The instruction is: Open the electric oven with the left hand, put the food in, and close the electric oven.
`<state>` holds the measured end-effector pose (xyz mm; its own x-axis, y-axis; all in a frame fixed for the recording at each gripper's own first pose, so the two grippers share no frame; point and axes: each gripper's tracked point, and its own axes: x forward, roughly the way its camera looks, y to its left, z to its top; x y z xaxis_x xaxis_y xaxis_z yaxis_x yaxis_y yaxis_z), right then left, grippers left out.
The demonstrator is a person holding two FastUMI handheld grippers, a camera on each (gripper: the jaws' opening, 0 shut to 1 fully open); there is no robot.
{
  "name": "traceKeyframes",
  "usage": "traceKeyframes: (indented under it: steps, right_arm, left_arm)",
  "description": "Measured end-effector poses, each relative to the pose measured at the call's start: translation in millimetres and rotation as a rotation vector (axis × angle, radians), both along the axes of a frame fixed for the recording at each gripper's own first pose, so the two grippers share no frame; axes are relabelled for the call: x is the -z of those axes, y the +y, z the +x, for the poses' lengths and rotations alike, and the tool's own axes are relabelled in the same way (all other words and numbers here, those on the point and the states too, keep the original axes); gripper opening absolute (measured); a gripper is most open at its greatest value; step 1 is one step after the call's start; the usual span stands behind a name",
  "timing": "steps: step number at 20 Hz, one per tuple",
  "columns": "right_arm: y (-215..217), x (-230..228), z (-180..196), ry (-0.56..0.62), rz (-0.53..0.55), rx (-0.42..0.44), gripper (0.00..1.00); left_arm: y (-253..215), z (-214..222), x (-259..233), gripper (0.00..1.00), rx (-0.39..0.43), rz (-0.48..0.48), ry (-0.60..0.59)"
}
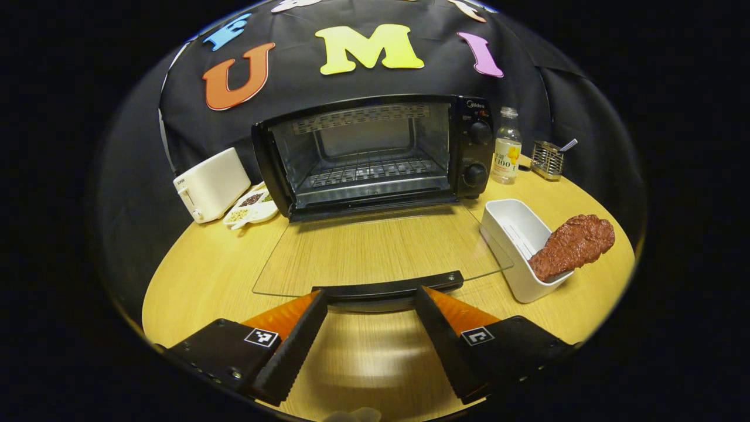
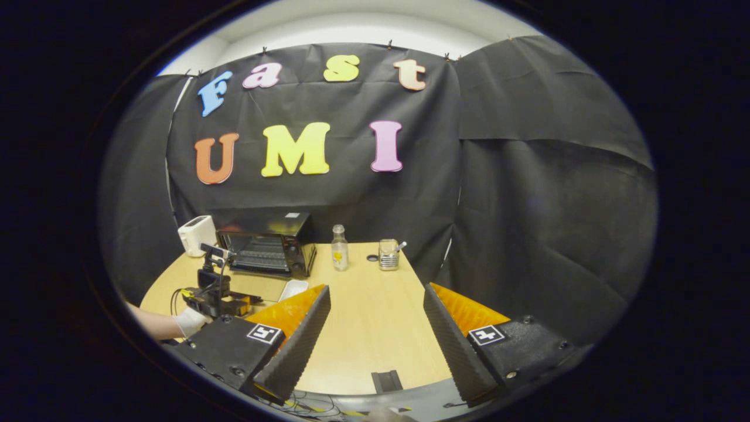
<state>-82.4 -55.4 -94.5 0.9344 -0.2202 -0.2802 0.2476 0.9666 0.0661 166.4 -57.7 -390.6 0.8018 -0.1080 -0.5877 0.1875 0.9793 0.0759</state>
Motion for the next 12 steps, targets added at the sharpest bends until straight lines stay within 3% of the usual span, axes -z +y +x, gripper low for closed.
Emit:
traceKeyframes:
  steps: [7,12]
  right_arm:
    - [9,21,20,0.033,0.009,-0.034,1.00]
    - [19,39,59,0.039,0.060,-0.119,1.00]
  left_arm:
    - [4,0,-10,0.94,-0.002,0.009,-0.031]
    - [17,-20,-59,0.97,-0.002,-0.011,-0.125]
